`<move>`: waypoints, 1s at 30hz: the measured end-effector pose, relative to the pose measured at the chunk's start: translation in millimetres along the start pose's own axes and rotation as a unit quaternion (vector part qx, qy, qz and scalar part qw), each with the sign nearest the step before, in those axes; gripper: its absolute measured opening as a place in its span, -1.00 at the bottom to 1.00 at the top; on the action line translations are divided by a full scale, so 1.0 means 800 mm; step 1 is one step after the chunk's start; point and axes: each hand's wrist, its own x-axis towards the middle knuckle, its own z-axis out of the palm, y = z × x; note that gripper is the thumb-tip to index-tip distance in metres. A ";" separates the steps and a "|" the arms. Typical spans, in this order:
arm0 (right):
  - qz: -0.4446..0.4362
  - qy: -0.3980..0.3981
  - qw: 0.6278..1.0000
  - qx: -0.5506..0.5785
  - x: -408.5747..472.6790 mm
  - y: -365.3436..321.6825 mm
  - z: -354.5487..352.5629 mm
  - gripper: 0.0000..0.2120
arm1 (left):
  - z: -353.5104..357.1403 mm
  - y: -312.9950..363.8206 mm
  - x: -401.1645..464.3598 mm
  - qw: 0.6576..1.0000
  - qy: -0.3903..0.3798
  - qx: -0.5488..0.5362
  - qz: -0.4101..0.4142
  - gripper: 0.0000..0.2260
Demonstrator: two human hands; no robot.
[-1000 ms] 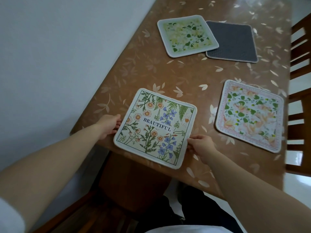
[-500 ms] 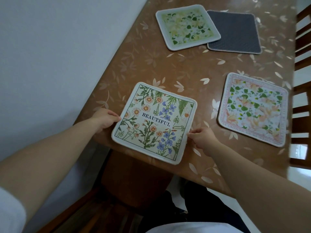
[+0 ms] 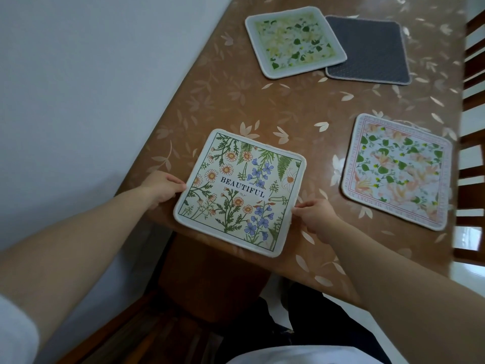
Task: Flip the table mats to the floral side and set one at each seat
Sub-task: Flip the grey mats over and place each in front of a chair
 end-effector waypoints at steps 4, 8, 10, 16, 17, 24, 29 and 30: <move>0.024 -0.011 0.999 0.031 0.002 -0.002 -0.002 -0.91 | -0.003 0.004 0.000 1.000 -0.009 0.009 -0.005 -0.93; 0.048 -0.018 0.996 0.074 0.004 -0.002 -0.001 -0.96 | -0.003 0.007 -0.004 0.998 -0.024 -0.037 -0.040 -0.90; 0.070 -0.022 0.994 0.085 0.006 -0.002 -0.001 -0.95 | -0.001 0.008 -0.008 0.995 -0.026 -0.077 -0.059 -0.90; 0.114 -0.038 0.987 0.107 0.011 0.000 -0.001 -0.86 | -0.001 0.010 -0.014 0.983 -0.054 -0.151 -0.088 -0.85; 0.115 -0.038 0.987 0.104 0.011 0.001 -0.001 -0.85 | -0.003 0.010 -0.015 0.983 -0.059 -0.153 -0.087 -0.86; 0.130 -0.056 0.984 0.111 0.010 0.001 -0.006 -0.88 | -0.011 0.010 -0.019 0.980 -0.091 -0.161 -0.079 -0.82; 0.142 -0.073 0.976 0.149 0.002 0.007 -0.013 -0.88 | -0.018 0.006 -0.018 0.978 -0.098 -0.168 -0.072 -0.75; 0.142 -0.075 0.974 0.158 0.000 0.007 -0.014 -0.87 | -0.019 0.005 -0.019 0.979 -0.099 -0.166 -0.073 -0.75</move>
